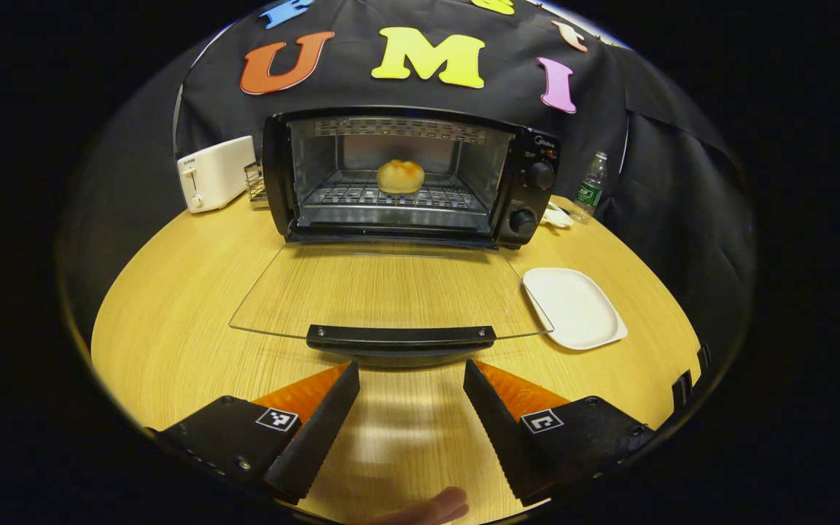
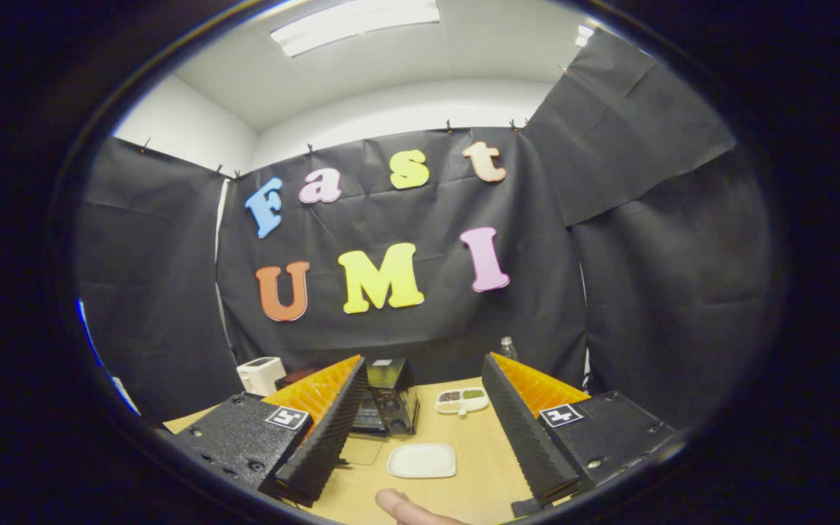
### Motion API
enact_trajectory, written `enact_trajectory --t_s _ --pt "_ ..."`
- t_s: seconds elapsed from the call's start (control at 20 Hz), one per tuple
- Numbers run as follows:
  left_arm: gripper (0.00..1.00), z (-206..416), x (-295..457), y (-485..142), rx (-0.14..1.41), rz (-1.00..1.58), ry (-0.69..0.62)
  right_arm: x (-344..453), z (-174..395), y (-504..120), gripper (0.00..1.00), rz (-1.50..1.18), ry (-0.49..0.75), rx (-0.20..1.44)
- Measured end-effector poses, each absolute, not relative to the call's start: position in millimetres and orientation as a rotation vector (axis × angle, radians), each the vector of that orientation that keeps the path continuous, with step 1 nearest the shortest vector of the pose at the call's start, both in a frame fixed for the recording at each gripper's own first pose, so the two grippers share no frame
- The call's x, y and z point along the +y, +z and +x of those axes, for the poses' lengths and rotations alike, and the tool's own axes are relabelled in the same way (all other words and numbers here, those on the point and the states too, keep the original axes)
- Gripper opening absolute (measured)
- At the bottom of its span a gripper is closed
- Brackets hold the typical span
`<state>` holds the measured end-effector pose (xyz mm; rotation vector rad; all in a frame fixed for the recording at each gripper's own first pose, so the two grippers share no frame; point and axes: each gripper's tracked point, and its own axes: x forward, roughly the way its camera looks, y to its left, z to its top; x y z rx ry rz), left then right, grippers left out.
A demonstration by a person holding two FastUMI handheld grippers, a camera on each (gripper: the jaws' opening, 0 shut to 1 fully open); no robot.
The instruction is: Open the electric oven with the left hand, put the food in, and close the electric oven.
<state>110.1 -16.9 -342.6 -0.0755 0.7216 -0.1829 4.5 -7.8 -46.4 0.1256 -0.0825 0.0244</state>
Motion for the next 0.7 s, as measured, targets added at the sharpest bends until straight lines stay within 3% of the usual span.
enact_trajectory --t_s 0.15,0.2,0.25,0.3,0.7 --pt "0.95 112.8 -19.1 -356.8 0.773 -0.070 -0.171 -8.0 3.2 -57.9 0.96 0.132 0.036 -0.065" --pt "1.00 118.0 -17.5 -355.8 0.759 -0.052 -0.160 -9.4 3.8 -59.6 0.96 0.126 0.037 -0.062" --pt "0.84 121.4 -16.5 -355.8 0.761 -0.045 -0.161 -10.3 5.8 -60.8 0.96 0.121 0.033 -0.059" --pt "0.92 119.1 -17.0 -355.7 0.777 -0.046 -0.156 -11.3 6.3 -61.7 0.96 0.118 0.030 -0.058" --pt "0.93 119.1 -17.2 -350.7 0.794 -0.070 -0.154 -6.9 8.8 -69.8 0.96 0.107 0.046 -0.047"
